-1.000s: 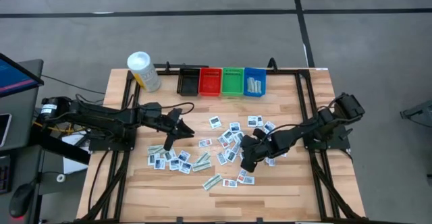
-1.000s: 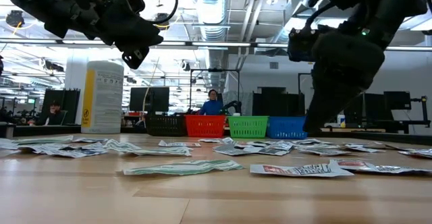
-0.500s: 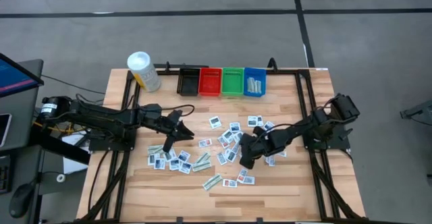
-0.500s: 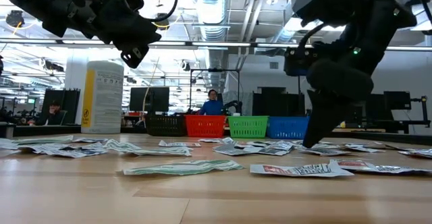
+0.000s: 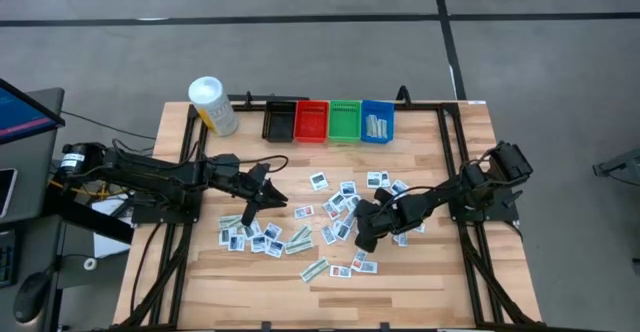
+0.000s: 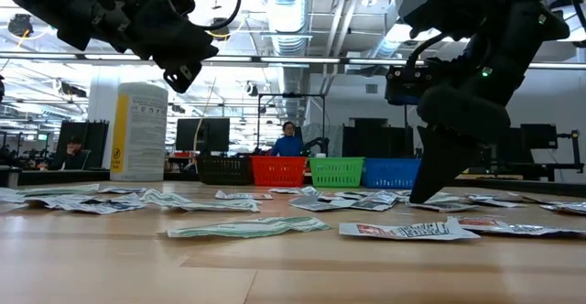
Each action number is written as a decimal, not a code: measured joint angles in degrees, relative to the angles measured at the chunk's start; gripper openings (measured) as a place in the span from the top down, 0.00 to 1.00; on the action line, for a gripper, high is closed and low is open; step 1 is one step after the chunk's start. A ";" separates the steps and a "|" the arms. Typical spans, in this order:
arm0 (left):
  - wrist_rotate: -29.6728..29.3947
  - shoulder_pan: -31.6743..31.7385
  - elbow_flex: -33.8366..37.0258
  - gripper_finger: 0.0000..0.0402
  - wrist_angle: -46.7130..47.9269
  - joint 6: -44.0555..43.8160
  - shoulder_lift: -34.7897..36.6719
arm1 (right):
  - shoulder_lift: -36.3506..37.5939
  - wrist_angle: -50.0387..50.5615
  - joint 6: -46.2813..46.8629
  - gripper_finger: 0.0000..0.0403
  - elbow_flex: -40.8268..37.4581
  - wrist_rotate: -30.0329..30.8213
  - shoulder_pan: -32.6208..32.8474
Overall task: Pick & Place First Aid Supplies
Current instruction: Put the bandage pack into the blue bin
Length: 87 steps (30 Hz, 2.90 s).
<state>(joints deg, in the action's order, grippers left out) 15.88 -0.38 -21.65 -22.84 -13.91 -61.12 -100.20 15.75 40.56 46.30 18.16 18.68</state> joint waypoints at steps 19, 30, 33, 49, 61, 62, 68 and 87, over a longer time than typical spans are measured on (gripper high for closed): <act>0.00 0.00 0.00 0.81 0.37 0.11 0.00 | -0.11 0.13 2.56 1.00 -0.07 -1.67 0.00; 0.00 0.00 0.00 0.81 0.54 0.11 0.00 | -0.55 14.03 -1.22 1.00 7.47 -2.73 0.06; 0.00 0.00 0.00 0.81 0.56 0.11 0.00 | -0.47 18.74 -1.97 1.00 9.61 -2.69 0.07; 0.00 0.00 0.00 0.81 0.56 0.13 0.00 | -0.24 26.45 -9.06 1.00 17.81 -1.59 -0.73; -0.62 0.03 0.00 0.81 0.57 0.13 0.00 | -0.24 28.11 -21.19 1.00 22.14 -1.32 -7.44; -0.95 0.04 0.00 0.81 0.56 0.13 0.00 | -0.24 28.13 -22.79 1.00 22.50 -1.31 -8.28; -3.99 0.39 0.00 0.81 0.56 0.11 0.00 | -0.24 28.22 -32.67 1.00 25.19 -1.13 -14.51; -7.93 9.64 0.00 0.81 0.56 -0.07 0.00 | -0.22 28.15 -53.98 1.00 29.21 -1.70 -39.04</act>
<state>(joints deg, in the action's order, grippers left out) 7.94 9.26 -21.65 -22.28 -13.98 -61.12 -100.42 43.90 -13.43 75.51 16.46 -20.36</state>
